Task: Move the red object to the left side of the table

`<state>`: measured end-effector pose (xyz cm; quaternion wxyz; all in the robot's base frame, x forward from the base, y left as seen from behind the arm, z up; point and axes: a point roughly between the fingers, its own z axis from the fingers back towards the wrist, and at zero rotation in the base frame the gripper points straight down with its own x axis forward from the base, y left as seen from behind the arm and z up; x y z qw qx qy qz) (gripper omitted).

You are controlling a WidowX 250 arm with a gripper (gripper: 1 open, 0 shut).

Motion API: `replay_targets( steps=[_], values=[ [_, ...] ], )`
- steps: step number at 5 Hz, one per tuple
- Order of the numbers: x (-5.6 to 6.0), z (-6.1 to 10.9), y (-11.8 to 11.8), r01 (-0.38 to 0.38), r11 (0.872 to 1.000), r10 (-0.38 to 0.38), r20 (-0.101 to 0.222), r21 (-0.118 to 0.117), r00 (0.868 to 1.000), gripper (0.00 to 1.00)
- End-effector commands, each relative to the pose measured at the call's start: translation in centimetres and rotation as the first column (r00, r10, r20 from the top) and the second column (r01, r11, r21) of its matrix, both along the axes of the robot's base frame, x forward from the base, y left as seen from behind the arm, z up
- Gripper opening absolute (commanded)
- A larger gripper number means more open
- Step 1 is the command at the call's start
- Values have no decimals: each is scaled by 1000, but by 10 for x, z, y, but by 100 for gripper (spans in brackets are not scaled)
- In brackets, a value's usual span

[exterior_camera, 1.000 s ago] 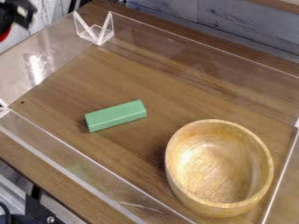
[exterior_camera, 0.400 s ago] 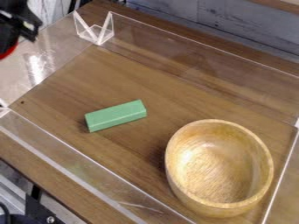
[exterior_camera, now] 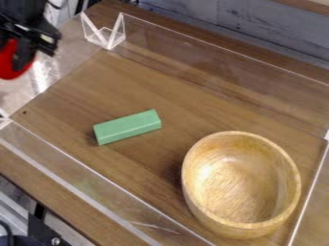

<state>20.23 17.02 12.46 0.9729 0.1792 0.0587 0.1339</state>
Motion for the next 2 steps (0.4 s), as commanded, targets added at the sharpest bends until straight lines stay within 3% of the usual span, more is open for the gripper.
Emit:
replay_targets(
  steps=[1, 2],
  values=[
    [11, 2, -9, 35, 999, -34, 59, -19, 998, 0],
    [21, -9, -6, 52, 997, -47, 81, -50, 996, 0]
  ],
)
